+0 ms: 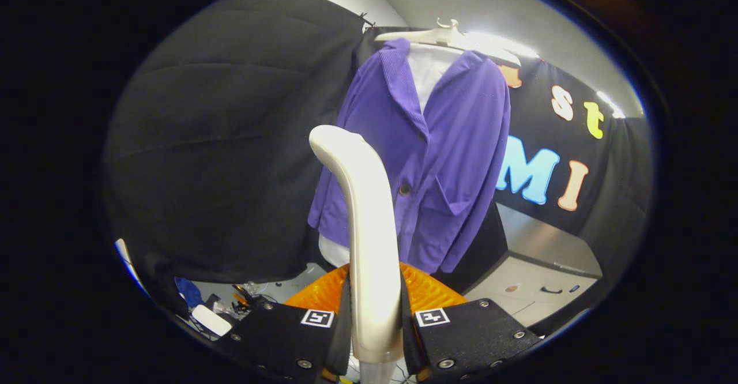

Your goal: Iron the clothes twice with a garment steamer, once on the left side and once on the right side.

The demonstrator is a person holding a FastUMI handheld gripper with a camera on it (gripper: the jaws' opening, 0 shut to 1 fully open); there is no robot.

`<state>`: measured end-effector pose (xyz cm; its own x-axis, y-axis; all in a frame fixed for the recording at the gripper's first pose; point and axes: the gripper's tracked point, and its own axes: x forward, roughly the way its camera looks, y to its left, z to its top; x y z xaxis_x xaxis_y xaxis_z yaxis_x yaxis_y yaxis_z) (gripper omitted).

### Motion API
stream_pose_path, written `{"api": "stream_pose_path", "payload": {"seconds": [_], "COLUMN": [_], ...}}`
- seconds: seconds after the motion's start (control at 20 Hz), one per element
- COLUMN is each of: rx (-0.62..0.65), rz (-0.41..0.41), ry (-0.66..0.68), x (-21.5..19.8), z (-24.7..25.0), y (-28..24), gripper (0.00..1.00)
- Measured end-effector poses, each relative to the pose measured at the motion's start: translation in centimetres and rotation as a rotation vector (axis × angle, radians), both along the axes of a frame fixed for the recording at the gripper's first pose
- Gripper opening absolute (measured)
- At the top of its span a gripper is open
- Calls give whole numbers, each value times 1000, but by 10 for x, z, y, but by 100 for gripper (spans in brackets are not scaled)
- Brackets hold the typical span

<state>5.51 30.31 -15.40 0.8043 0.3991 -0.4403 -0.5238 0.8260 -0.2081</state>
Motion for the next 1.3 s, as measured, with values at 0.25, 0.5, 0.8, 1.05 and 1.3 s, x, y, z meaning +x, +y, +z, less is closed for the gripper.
{"api": "stream_pose_path", "payload": {"seconds": [0.25, 0.5, 0.8, 1.05, 1.3], "rx": [50, 140, 174, 168, 102], "rz": [9, -33, -70, -154, -195], "ry": [-106, -205, -392, -493, -538], "x": [21, 56, 94, 135, 171], "z": [49, 108, 178, 203, 190], "y": [34, 62, 95, 107, 117], "gripper": [37, 37, 37, 37, 37]}}
